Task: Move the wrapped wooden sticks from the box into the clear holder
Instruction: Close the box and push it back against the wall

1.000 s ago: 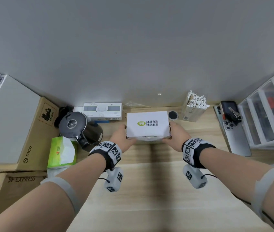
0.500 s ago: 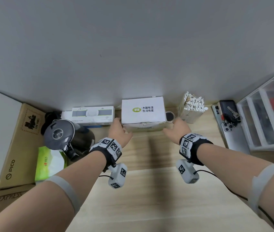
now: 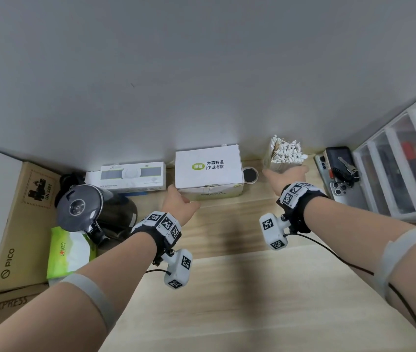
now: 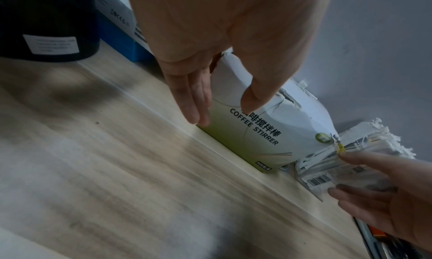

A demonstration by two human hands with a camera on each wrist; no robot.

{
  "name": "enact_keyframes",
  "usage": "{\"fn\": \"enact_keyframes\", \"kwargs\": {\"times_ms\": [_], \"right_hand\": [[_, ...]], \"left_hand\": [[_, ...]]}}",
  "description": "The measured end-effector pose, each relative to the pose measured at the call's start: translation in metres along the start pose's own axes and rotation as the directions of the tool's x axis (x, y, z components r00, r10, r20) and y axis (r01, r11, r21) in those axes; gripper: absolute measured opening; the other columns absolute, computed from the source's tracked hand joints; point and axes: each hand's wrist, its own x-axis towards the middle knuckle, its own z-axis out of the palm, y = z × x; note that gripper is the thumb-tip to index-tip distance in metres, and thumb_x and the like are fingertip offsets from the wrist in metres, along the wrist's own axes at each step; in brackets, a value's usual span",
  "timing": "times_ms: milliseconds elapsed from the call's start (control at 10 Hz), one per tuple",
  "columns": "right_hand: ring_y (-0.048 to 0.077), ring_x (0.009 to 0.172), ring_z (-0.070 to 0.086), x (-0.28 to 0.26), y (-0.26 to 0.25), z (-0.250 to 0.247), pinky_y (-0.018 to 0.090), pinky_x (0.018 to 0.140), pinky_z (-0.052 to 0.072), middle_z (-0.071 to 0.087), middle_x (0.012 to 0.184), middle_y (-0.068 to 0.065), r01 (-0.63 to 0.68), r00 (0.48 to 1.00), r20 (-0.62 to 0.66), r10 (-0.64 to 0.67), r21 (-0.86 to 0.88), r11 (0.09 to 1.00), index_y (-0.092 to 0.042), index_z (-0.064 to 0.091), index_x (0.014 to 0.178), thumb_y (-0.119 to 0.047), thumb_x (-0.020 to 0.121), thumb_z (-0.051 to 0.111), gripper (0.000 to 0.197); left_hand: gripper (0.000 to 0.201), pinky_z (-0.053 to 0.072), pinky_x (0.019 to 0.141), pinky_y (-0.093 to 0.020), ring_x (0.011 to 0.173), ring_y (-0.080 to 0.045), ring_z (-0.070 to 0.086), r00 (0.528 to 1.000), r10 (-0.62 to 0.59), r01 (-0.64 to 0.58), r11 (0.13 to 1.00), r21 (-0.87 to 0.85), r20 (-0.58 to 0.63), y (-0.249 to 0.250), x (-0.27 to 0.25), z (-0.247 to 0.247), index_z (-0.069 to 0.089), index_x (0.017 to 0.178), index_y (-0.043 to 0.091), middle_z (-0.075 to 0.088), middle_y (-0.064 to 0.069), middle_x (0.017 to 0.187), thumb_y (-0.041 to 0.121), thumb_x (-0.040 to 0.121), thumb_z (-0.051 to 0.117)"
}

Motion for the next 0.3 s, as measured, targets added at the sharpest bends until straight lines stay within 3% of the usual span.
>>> {"fn": "enact_keyframes", "kwargs": {"times_ms": [100, 200, 300], "right_hand": [[0.031, 0.095, 0.059, 0.004, 0.0, -0.003, 0.034, 0.077, 0.046, 0.054, 0.105, 0.011, 0.003, 1.0, 0.005, -0.003, 0.005, 1.0, 0.001, 0.026, 0.135, -0.027, 0.08, 0.077, 0.08], [0.03, 0.098, 0.06, 0.008, 0.002, -0.003, 0.036, 0.082, 0.049, 0.056, 0.106, 0.012, -0.027, 0.999, 0.034, 0.028, -0.018, 0.999, 0.001, 0.026, 0.137, -0.028, 0.076, 0.08, 0.087], [0.029, 0.084, 0.062, 0.011, 0.011, 0.001, 0.041, 0.081, 0.056, 0.052, 0.086, 0.01, -0.122, 0.988, 0.084, 0.129, -0.087, 0.989, -0.002, 0.039, 0.132, -0.037, 0.069, 0.078, 0.083]], "left_hand": [[0.061, 0.058, 0.086, -0.049, 0.091, -0.029, 0.069, 0.999, -0.025, 0.025, 1.0, 0.011, 0.02, -0.003, 0.0, 0.0, 0.038, 0.114, 0.014, 0.07, -0.01, 0.099, 0.037, 0.068, 0.07], [0.082, 0.058, 0.087, -0.048, 0.092, -0.03, 0.069, 0.997, -0.07, 0.069, 0.997, 0.017, 0.021, -0.006, -0.003, -0.001, 0.034, 0.136, 0.012, 0.069, -0.011, 0.098, 0.038, 0.066, 0.068], [0.075, 0.06, 0.086, -0.045, 0.094, -0.032, 0.071, 0.99, -0.139, 0.138, 0.989, 0.046, 0.03, -0.006, -0.006, -0.002, 0.034, 0.137, 0.01, 0.066, -0.014, 0.096, 0.035, 0.074, 0.067]]}}
